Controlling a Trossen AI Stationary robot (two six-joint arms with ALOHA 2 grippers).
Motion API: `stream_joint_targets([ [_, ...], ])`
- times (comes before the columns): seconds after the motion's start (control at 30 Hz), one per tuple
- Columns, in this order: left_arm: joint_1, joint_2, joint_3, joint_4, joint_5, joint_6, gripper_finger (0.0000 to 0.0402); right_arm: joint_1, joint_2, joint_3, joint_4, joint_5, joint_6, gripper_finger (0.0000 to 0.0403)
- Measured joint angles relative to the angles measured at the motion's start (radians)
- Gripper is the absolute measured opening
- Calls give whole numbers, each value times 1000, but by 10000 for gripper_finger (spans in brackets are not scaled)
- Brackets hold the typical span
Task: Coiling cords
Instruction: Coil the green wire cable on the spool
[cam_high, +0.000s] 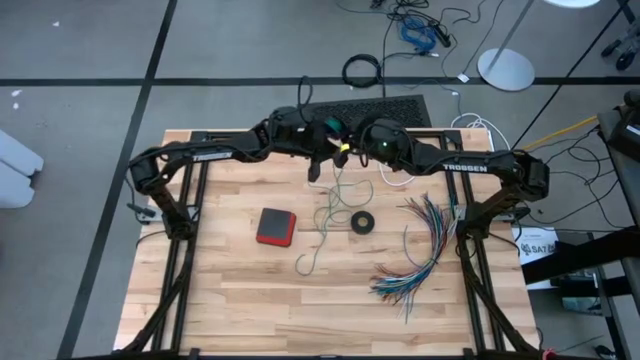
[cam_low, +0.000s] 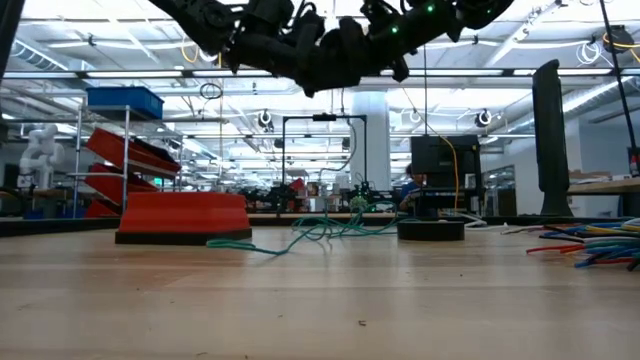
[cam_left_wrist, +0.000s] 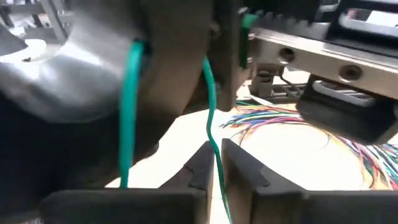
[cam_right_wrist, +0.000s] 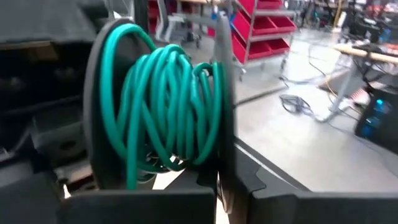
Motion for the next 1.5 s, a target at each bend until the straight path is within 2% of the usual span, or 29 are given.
stream_joint_targets([
  [0.23,16,-49,1,-87,-49,68,79,2,-4,0,95,-115,15,0],
  [0.4,24,-51,1,-175,-41,113,82,0,-5,0,119,-157,17,0],
  [0.6,29,-51,-18,-183,-26,150,82,4,-5,0,121,-169,-9,0],
  [0.8,60,-50,-142,80,48,111,82,19,-5,0,133,-222,-37,0],
  [1.03,106,-17,-371,654,117,-66,82,32,-5,-1,145,-202,-71,0],
  [1.1,106,10,-407,764,133,-112,82,33,-5,-1,149,-202,-71,0],
  [1.2,95,52,-424,824,141,-123,82,30,-5,-1,148,-189,-71,0],
  [1.37,88,91,-423,822,172,-125,82,36,-5,-1,146,-165,-70,0],
  [1.5,88,118,-427,820,270,-172,82,39,-5,-1,134,-162,-64,0],
])
